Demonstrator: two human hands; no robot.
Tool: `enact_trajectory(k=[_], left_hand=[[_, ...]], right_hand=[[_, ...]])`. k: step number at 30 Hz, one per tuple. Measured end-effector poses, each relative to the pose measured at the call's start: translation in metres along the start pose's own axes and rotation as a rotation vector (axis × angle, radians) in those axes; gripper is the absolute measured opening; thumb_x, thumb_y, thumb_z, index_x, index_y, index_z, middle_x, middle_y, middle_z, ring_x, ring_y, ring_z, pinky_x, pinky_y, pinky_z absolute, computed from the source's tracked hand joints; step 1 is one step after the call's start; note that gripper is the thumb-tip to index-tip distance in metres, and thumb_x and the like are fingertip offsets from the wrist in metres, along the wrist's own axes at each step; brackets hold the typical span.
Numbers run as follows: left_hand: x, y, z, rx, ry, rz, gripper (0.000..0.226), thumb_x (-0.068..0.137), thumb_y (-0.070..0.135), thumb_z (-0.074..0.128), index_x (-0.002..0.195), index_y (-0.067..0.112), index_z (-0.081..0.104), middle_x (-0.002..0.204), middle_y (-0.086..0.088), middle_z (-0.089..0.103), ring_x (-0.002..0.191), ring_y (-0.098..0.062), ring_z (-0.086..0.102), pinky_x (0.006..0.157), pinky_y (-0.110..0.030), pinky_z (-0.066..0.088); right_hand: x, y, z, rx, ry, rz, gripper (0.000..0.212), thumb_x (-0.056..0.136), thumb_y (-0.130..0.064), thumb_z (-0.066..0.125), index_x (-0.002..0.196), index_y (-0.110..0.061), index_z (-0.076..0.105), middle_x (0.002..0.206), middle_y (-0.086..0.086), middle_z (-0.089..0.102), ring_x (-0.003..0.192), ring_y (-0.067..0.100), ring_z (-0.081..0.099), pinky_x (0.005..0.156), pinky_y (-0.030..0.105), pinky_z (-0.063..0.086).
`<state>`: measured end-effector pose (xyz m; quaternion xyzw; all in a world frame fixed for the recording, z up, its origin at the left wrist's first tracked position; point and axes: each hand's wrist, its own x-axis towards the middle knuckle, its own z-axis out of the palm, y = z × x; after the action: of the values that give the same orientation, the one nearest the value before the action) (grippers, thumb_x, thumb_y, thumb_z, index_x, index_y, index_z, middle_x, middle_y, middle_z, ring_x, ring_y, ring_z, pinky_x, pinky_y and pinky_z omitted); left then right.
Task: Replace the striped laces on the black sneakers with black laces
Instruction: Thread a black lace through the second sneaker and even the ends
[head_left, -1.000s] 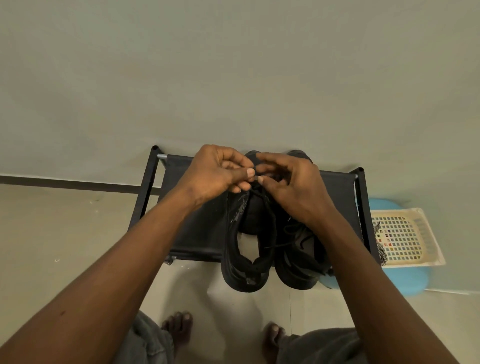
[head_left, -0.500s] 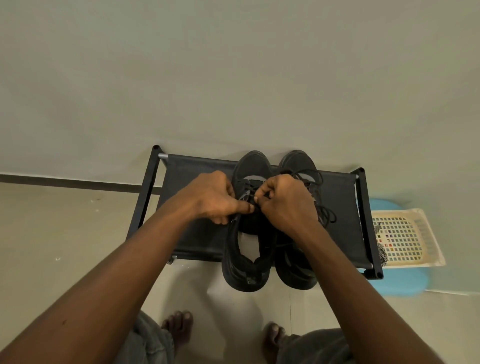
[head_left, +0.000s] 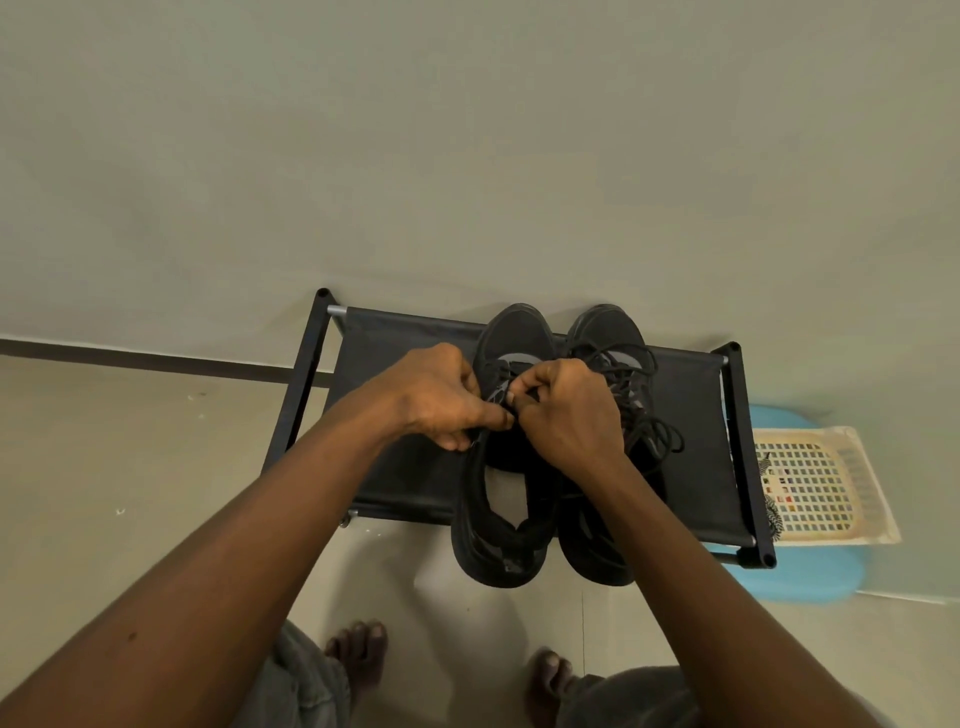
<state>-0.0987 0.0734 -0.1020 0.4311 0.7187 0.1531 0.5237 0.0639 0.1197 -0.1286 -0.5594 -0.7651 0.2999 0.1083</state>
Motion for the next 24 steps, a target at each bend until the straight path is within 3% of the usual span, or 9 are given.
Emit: enact_trajectory(k=[3, 6, 10, 17, 21, 24], left_hand=[[-0.001, -0.001, -0.001, 0.028, -0.022, 0.012, 0.045, 0.081, 0.041, 0.087, 0.101, 0.004, 0.072, 0.079, -0.010, 0.079, 0.073, -0.018, 0.079, 0.077, -0.037, 0.066], [-0.002, -0.005, -0.005, 0.025, -0.021, 0.024, 0.045, 0.087, 0.049, 0.079, 0.102, 0.008, 0.072, 0.086, -0.011, 0.079, 0.076, -0.018, 0.079, 0.075, -0.034, 0.066], [0.001, -0.006, -0.006, -0.128, 0.144, 0.098, 0.014, 0.101, 0.024, 0.068, 0.093, 0.014, 0.074, 0.093, -0.008, 0.078, 0.077, -0.014, 0.078, 0.070, -0.028, 0.063], [0.008, -0.004, 0.012, -0.085, 0.268, 0.114, 0.008, 0.095, 0.016, 0.075, 0.087, 0.017, 0.076, 0.079, -0.001, 0.077, 0.075, -0.017, 0.077, 0.070, -0.029, 0.065], [0.009, -0.001, 0.012, 0.127, 0.250, 0.158, 0.020, 0.098, 0.015, 0.066, 0.082, 0.025, 0.071, 0.081, 0.010, 0.072, 0.080, -0.008, 0.069, 0.080, -0.030, 0.057], [0.007, 0.003, 0.011, 0.254, 0.218, 0.160, 0.023, 0.101, 0.014, 0.058, 0.083, 0.025, 0.066, 0.084, 0.008, 0.068, 0.084, -0.013, 0.066, 0.078, -0.030, 0.051]], right_hand=[[0.001, 0.002, 0.004, 0.053, 0.009, 0.013, 0.012, 0.088, -0.022, 0.069, 0.078, -0.026, 0.075, 0.067, -0.010, 0.068, 0.065, 0.010, 0.065, 0.061, 0.031, 0.054], [0.001, 0.003, 0.005, 0.070, -0.002, 0.015, 0.011, 0.088, -0.020, 0.069, 0.081, -0.025, 0.076, 0.058, -0.011, 0.059, 0.057, 0.008, 0.058, 0.056, 0.026, 0.043], [0.003, 0.006, 0.005, 0.070, -0.007, -0.002, 0.011, 0.091, -0.025, 0.072, 0.082, -0.023, 0.078, 0.051, -0.012, 0.053, 0.050, 0.007, 0.051, 0.056, 0.024, 0.039], [0.004, 0.008, 0.005, 0.067, -0.020, -0.024, 0.009, 0.090, -0.024, 0.073, 0.082, -0.025, 0.078, 0.053, -0.014, 0.054, 0.053, 0.005, 0.053, 0.056, 0.022, 0.039], [0.005, 0.007, 0.001, 0.072, -0.041, -0.025, 0.009, 0.091, -0.023, 0.073, 0.084, -0.025, 0.078, 0.049, -0.014, 0.050, 0.051, 0.004, 0.051, 0.055, 0.022, 0.039], [0.006, 0.007, 0.000, 0.083, -0.061, -0.025, 0.012, 0.091, -0.024, 0.073, 0.081, -0.026, 0.078, 0.044, -0.015, 0.048, 0.046, 0.003, 0.048, 0.055, 0.023, 0.040]])
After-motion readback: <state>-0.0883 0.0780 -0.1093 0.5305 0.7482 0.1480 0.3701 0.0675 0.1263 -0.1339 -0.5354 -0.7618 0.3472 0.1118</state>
